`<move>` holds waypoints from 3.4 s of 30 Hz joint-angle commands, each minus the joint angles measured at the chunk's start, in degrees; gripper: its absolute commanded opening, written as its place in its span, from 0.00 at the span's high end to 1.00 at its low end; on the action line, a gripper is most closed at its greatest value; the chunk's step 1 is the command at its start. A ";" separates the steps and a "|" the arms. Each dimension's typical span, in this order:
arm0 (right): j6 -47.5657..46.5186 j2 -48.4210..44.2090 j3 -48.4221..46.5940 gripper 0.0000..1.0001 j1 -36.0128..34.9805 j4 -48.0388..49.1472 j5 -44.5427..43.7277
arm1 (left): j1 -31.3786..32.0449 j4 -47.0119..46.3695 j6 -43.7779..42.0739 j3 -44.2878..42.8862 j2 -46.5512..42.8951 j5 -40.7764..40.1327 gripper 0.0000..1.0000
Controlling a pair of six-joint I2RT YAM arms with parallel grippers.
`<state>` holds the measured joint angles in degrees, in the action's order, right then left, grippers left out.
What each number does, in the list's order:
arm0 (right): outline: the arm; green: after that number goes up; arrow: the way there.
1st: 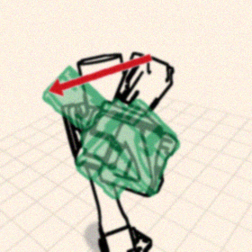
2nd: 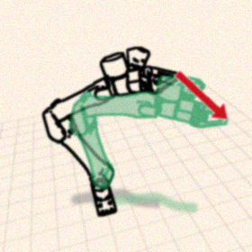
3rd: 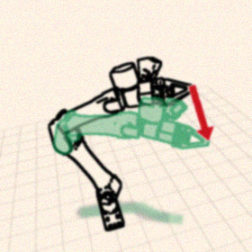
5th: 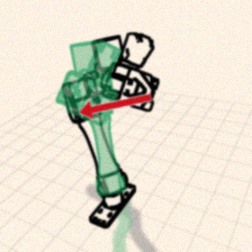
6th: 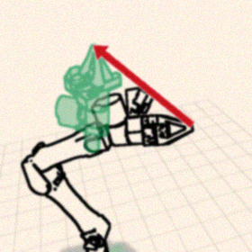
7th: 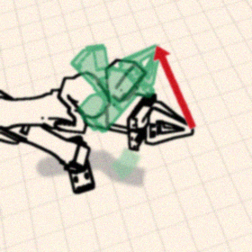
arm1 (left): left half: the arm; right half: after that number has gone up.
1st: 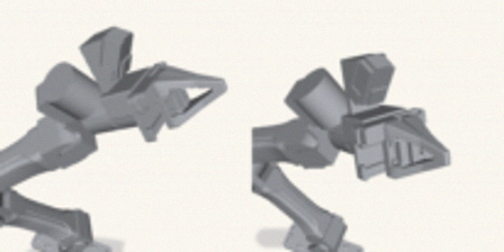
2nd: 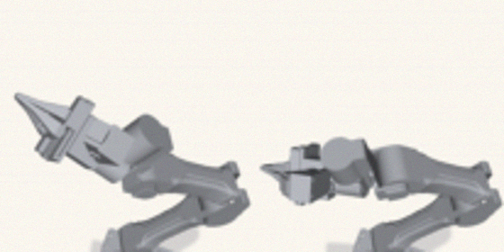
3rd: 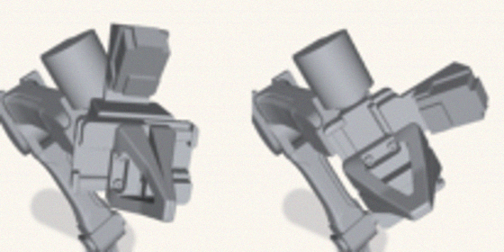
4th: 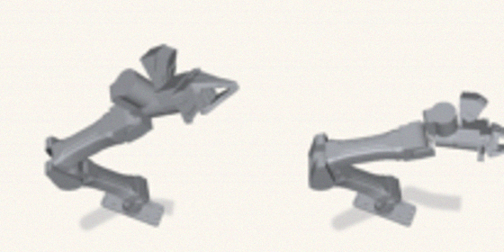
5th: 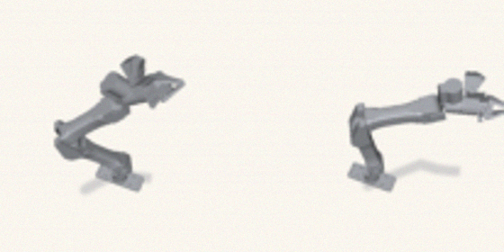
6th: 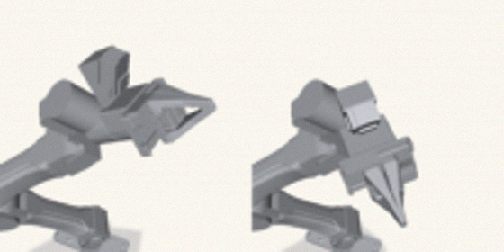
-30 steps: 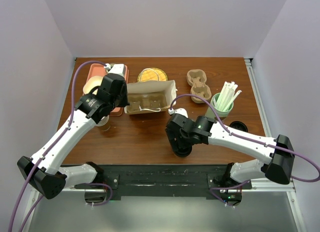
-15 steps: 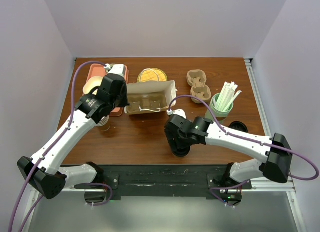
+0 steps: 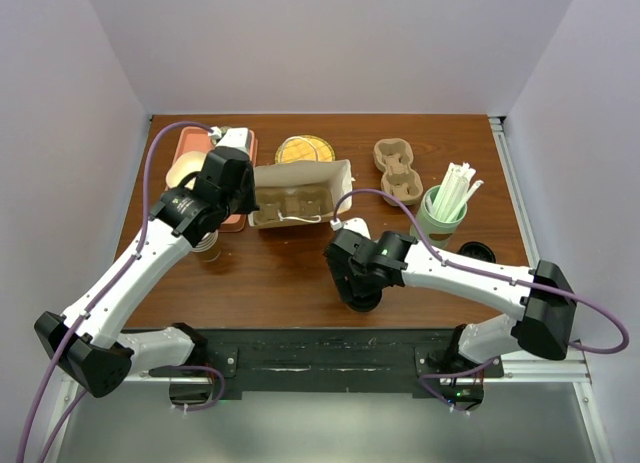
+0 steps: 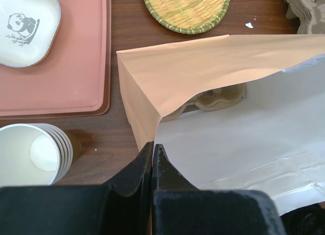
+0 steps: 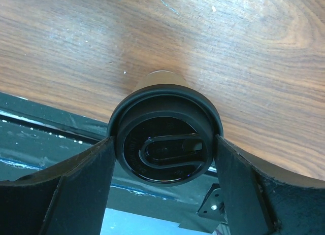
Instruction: Pack the takeout coffee
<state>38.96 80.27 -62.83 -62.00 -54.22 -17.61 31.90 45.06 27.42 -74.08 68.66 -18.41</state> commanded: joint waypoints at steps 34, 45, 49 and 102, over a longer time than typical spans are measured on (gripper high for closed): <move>-43.74 4.98 -59.27 0.51 -0.41 -8.90 -4.47 | -0.26 -11.83 -8.96 8.51 -6.26 16.91 1.00; -59.87 4.90 -46.35 0.52 -0.41 2.45 -0.16 | -0.26 -18.41 -8.97 15.72 -13.19 23.42 1.00; -62.24 1.66 -42.22 0.54 -0.58 3.06 9.58 | -0.35 -17.81 -8.70 16.17 -13.29 23.16 1.00; -80.26 -0.64 1.74 0.60 0.20 29.34 -11.49 | -0.26 -32.66 -3.60 34.19 -32.02 33.61 1.00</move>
<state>-38.50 82.39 -63.24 -64.05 -29.17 -26.70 31.90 17.91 22.02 -37.71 36.01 11.40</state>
